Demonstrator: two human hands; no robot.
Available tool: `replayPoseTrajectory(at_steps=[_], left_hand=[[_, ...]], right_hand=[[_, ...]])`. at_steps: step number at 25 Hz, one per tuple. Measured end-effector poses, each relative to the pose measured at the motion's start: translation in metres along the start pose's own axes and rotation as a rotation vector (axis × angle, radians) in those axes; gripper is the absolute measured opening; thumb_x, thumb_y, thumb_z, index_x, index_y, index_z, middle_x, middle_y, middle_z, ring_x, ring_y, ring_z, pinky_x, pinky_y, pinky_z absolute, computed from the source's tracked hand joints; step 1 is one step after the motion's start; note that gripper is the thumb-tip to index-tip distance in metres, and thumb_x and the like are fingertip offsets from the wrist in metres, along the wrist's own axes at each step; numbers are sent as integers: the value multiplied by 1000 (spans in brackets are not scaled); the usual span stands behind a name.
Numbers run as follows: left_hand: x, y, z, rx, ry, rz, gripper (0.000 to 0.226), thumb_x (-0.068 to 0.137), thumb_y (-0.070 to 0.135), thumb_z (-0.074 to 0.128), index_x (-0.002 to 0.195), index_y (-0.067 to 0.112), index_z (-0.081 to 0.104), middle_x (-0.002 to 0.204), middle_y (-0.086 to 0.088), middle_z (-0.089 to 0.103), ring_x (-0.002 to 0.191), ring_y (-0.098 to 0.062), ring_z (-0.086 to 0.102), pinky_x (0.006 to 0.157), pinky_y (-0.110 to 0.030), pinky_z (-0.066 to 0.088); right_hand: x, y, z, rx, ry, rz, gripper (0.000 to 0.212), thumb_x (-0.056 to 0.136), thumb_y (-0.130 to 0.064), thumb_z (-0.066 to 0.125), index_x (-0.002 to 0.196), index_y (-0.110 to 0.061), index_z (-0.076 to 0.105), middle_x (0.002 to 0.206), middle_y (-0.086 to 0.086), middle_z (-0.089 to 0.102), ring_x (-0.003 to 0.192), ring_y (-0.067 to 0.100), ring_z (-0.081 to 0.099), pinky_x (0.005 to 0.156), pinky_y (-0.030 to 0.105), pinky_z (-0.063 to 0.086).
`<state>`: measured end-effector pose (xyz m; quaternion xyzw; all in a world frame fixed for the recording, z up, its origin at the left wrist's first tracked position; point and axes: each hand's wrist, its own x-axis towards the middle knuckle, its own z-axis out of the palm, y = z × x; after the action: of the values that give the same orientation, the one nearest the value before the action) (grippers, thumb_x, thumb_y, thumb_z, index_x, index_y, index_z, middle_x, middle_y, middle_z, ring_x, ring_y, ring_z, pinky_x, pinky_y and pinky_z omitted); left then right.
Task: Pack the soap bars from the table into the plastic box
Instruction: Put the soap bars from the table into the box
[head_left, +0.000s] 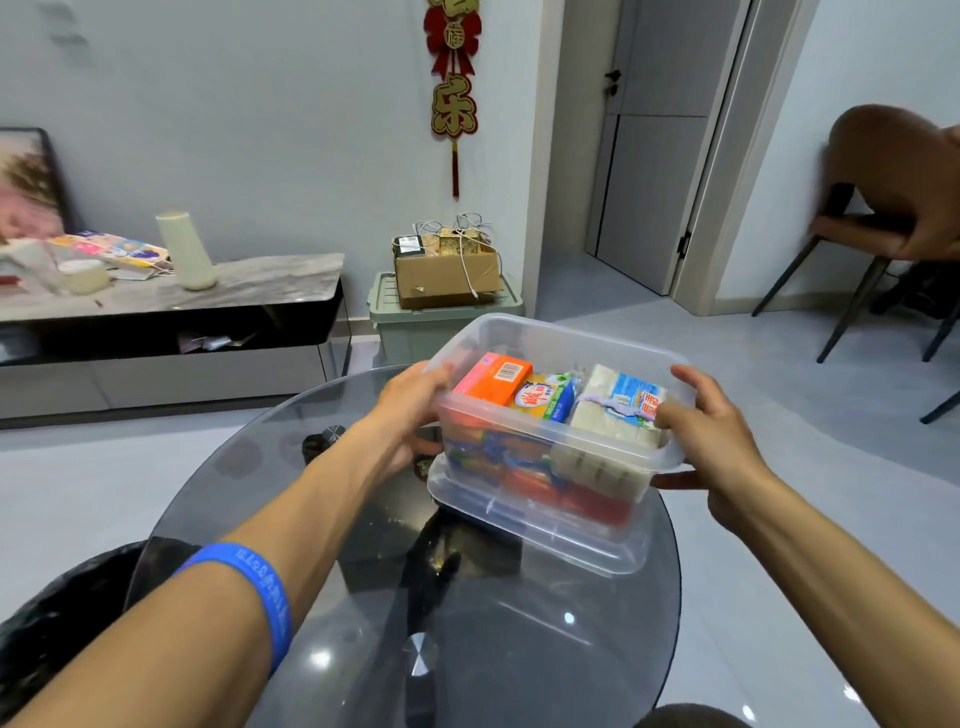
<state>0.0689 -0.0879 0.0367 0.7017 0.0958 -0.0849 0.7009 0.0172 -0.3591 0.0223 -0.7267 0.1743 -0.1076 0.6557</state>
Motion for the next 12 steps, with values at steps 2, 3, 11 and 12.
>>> replayPoseTrajectory(at_steps=[2, 3, 11, 12], left_hand=[[-3, -2, 0, -72, 5, 2, 30, 79, 20, 51, 107, 24, 60, 108, -14, 67, 100, -37, 63, 88, -58, 50], [-5, -3, -1, -113, 21, 2, 30, 75, 13, 49, 102, 19, 60, 103, -15, 65, 93, -37, 62, 87, -58, 50], [-57, 11, -71, -282, 134, 69, 26, 67, 2, 45, 78, 22, 59, 57, 0, 51, 49, -14, 51, 51, -26, 45], [-66, 13, -86, -276, 167, 79, 30, 68, 2, 45, 83, 23, 61, 64, -1, 53, 57, -16, 54, 59, -30, 46]], right_hand=[[4, -3, 4, 23, 23, -24, 54, 84, -9, 57, 123, -47, 54, 117, -2, 56, 79, 17, 67, 45, 35, 56], [6, -5, 6, 12, 53, -49, 54, 83, -6, 59, 124, -41, 56, 117, 1, 57, 75, 14, 66, 41, 28, 53], [-22, -39, 64, 123, 63, -214, 51, 71, 10, 59, 112, -20, 64, 114, 4, 53, 79, 4, 58, 48, 12, 47], [-30, -42, 78, 146, 31, -210, 50, 71, 11, 59, 111, -20, 64, 115, 4, 53, 79, 5, 58, 47, 12, 47]])
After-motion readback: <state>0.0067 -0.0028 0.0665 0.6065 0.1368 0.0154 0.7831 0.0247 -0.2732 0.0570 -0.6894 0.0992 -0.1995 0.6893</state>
